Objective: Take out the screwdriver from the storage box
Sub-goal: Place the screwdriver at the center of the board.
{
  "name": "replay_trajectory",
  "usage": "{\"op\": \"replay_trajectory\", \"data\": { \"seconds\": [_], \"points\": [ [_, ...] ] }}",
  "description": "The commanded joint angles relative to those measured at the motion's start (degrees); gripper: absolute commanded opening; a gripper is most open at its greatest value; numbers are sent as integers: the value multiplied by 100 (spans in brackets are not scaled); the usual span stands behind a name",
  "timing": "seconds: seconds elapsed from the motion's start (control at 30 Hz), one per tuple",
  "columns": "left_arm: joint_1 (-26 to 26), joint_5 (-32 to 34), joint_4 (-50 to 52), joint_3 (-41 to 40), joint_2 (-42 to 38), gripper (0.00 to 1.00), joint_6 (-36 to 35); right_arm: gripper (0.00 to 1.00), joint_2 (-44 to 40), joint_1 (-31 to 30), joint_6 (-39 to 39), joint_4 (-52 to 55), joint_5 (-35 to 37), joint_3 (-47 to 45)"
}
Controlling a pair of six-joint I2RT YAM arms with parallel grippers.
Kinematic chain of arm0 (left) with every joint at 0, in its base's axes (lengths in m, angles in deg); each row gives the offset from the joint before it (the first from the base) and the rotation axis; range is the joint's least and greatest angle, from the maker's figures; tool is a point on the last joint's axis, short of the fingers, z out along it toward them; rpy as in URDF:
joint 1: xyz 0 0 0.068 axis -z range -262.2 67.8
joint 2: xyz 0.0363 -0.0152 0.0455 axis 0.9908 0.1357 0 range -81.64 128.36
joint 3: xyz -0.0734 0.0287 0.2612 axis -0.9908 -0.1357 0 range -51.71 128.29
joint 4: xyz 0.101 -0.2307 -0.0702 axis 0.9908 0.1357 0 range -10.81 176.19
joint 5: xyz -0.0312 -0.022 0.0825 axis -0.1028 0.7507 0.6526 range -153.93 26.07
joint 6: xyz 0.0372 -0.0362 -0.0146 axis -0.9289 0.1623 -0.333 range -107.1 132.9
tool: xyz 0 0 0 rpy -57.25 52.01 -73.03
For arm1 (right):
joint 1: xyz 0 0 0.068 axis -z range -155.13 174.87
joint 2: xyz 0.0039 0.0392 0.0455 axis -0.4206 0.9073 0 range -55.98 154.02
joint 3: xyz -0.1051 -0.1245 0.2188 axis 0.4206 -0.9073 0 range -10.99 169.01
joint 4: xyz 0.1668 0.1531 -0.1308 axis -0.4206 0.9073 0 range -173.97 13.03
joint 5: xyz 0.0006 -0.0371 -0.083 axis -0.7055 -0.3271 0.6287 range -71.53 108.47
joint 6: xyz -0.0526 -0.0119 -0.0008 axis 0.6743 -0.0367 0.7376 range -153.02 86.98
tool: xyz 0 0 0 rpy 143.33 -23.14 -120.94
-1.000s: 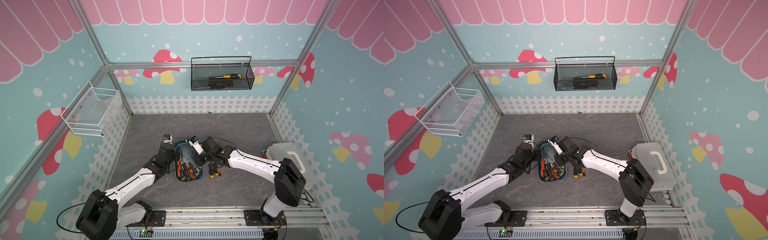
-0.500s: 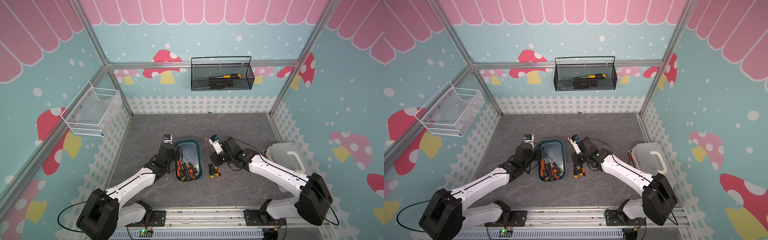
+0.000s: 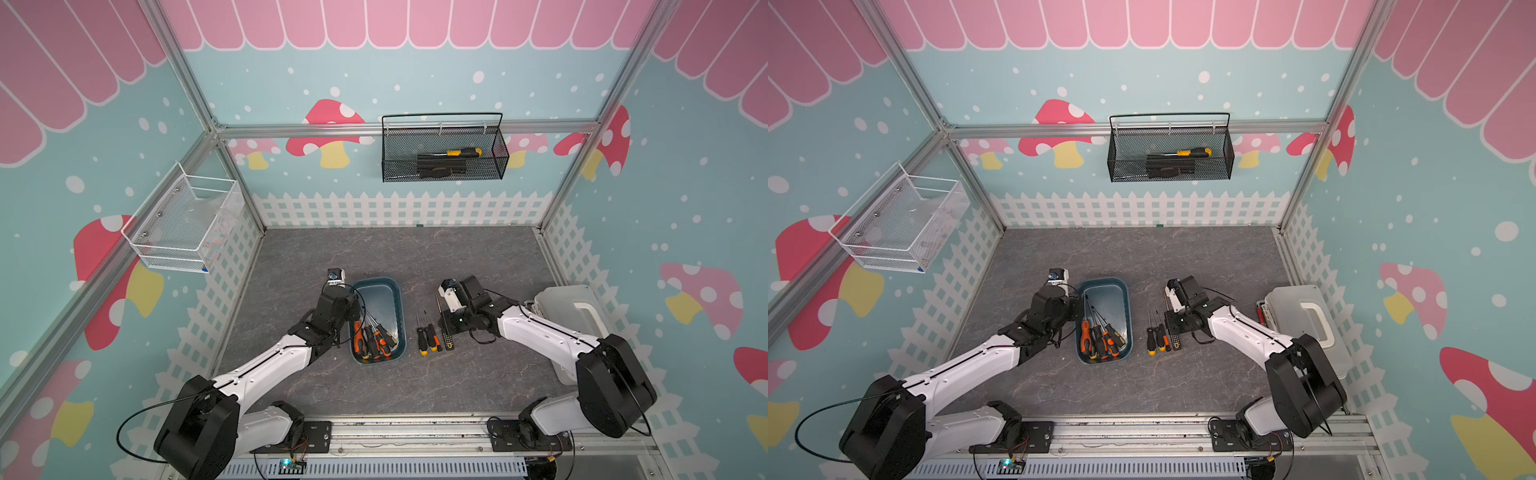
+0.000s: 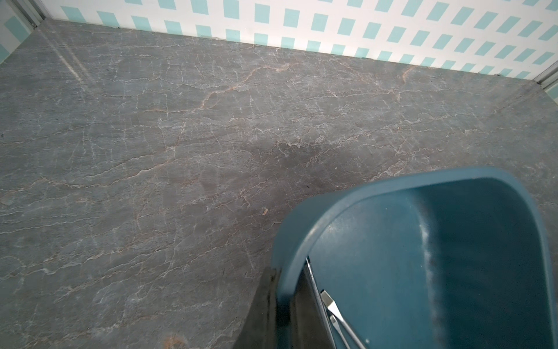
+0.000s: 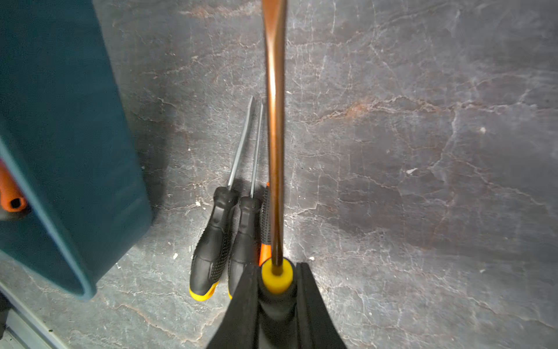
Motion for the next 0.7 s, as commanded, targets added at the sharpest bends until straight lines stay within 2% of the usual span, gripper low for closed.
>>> {"op": "replay_trajectory", "data": {
  "seconds": [0.0,0.67],
  "points": [
    [-22,89,-110,35,-57,0,-146,0,159,55,-99,-249,-156,-76],
    [-22,-1,-201,-4,5,0,-88,0,883,437,-414,-896,-672,-212]
  ]
}}
